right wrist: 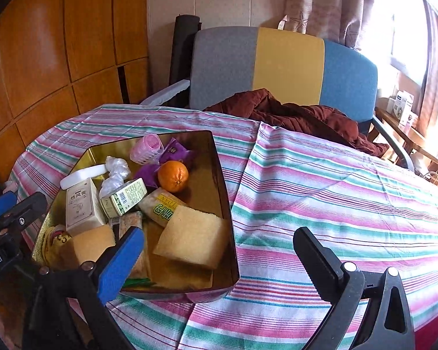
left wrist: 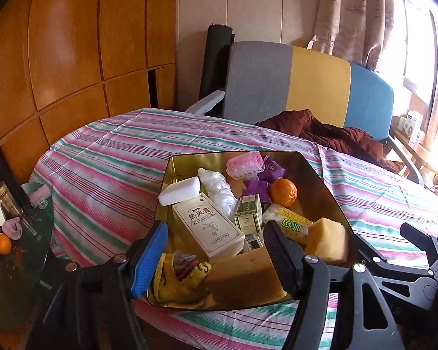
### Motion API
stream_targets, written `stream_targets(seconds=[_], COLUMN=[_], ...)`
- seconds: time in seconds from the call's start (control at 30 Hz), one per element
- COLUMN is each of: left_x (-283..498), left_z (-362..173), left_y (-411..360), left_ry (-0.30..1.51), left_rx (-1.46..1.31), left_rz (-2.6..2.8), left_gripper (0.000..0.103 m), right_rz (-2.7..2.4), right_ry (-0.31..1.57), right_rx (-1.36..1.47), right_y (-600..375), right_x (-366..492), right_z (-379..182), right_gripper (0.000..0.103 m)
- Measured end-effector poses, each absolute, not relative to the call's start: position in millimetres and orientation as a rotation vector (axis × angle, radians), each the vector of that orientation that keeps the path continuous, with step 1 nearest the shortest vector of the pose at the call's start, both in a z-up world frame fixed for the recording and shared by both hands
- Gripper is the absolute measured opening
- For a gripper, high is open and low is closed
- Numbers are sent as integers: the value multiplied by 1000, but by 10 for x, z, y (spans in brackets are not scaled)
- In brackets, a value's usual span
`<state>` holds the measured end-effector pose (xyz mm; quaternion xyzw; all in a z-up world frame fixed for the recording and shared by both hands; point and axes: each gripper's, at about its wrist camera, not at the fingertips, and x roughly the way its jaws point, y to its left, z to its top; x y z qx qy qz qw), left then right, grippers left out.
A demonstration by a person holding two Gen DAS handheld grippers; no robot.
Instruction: Organize objects
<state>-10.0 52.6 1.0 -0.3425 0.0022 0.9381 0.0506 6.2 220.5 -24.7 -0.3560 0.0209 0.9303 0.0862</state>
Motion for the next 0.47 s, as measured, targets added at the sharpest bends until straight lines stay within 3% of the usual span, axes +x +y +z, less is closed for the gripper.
stream_targets(seconds=[0.47], left_x=[-112], left_z=[-4], left_y=[509], left_ry=[36], left_rx=[-1042], left_rz=[2865], left_gripper=[68], right_rz=[2800], right_ry=[43], right_rx=[-1076], right_y=[2140], right_x=[40], right_z=[-273], right_gripper=[103])
